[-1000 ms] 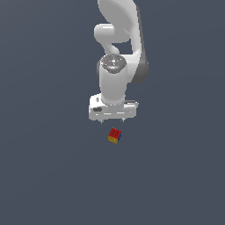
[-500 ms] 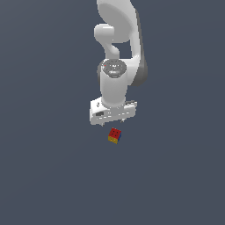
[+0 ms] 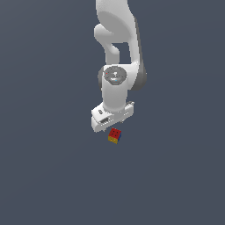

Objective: Pick up the object and move it to a goal position.

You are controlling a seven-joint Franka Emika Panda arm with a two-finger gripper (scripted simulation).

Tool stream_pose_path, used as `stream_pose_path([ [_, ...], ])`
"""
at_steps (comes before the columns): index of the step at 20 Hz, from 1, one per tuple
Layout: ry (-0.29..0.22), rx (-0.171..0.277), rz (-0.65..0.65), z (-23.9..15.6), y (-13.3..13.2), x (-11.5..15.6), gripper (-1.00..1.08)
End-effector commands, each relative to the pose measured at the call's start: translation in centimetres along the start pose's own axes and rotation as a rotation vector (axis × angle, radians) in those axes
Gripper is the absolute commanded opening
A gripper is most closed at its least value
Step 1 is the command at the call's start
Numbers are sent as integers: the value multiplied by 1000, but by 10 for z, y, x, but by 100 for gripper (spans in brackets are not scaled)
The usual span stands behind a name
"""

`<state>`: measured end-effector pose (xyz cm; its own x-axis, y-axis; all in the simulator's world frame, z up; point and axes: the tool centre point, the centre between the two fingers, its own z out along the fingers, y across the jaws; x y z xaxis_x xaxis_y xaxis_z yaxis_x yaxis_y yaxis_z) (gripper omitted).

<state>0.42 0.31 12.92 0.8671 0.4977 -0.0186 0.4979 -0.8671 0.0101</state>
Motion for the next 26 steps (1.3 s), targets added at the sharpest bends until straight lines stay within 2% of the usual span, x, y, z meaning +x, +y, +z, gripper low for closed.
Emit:
stream_pose_path([
  [1,1,0,-73,6,0,1,100],
  [15,13,3,-454,34,-4,7,100],
  [26,20,4,-605,45,-6,10,100],
])
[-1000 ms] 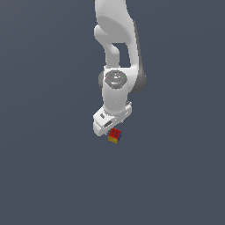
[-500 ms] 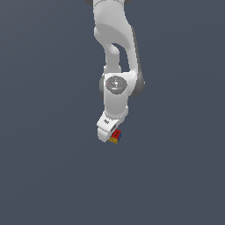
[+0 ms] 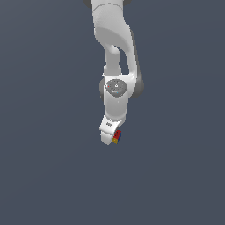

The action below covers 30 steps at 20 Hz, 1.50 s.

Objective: Pick up the object and move it to a goal position.

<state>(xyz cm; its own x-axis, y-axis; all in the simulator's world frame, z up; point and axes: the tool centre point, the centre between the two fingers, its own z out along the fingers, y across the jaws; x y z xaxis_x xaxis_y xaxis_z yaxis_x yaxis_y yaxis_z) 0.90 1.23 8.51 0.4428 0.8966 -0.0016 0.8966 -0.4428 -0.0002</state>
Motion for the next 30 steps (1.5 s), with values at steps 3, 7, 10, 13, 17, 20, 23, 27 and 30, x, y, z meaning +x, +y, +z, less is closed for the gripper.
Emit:
stream_pose_path([
  [3,2,0,-25,2,0,1,100],
  [7,1,0,-21,3,0,0,100],
  [10,1,0,-22,11,0,0,100],
  [13,1,0,-23,25,-1,0,100],
  [17,1,0,-25,45,-1,0,100],
  [20,1,0,-25,51,-1,0,100],
  [23,1,0,-25,52,0,1,-100],
  [27,1,0,-25,52,0,1,-100],
  [30,1,0,-25,52,0,1,-100],
])
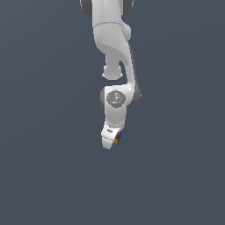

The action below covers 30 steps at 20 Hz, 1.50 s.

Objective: Pick up the object and move it to a goal position.

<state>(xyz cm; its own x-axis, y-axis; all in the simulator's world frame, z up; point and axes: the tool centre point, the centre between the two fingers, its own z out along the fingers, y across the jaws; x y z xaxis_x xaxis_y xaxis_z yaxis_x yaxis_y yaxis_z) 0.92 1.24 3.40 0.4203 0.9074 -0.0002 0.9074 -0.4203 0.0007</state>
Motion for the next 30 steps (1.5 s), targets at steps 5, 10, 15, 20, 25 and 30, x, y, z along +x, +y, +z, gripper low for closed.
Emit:
stream_pose_path([
  [5,0,0,0,-1,0,0,-100],
  [10,0,0,0,-13,-5,4,-100],
  [15,-1,0,-1,-38,-14,13,-100],
  [20,-2,0,-1,-78,-29,27,-100],
  [25,-2,0,-2,-131,-48,45,-100],
  [30,-1,0,-2,-183,-66,64,-100],
])
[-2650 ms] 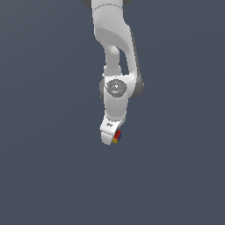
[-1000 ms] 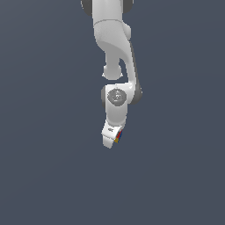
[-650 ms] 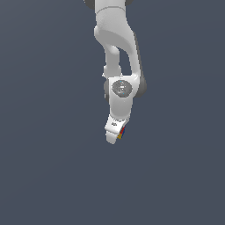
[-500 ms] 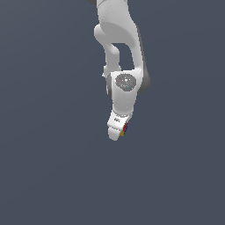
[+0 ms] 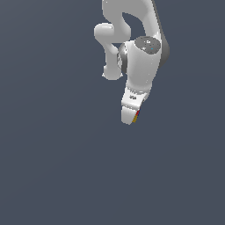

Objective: Pick up the object and move it to a goal position.

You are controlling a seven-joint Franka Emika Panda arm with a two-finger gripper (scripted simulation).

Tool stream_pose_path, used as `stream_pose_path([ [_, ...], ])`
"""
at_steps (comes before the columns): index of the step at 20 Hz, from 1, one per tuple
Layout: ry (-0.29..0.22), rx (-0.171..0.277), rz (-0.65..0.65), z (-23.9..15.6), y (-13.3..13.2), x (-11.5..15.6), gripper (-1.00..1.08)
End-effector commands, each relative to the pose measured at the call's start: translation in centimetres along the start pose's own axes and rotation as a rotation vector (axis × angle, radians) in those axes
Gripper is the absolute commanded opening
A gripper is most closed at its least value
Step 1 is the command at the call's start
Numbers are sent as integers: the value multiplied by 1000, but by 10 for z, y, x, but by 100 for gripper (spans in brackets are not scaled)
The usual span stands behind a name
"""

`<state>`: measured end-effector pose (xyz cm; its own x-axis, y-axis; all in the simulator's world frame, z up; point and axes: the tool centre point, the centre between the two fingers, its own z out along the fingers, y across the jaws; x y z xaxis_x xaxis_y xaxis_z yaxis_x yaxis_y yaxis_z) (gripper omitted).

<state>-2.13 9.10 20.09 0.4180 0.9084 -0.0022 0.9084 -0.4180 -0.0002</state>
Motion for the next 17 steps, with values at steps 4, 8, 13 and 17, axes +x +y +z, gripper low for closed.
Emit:
stream_pose_path([
  [4,1,0,0,-51,-17,18,-100],
  [8,1,0,0,-78,-25,28,-100],
  [13,2,0,1,-96,-30,34,-100],
  [17,2,0,1,-101,-31,36,-100],
])
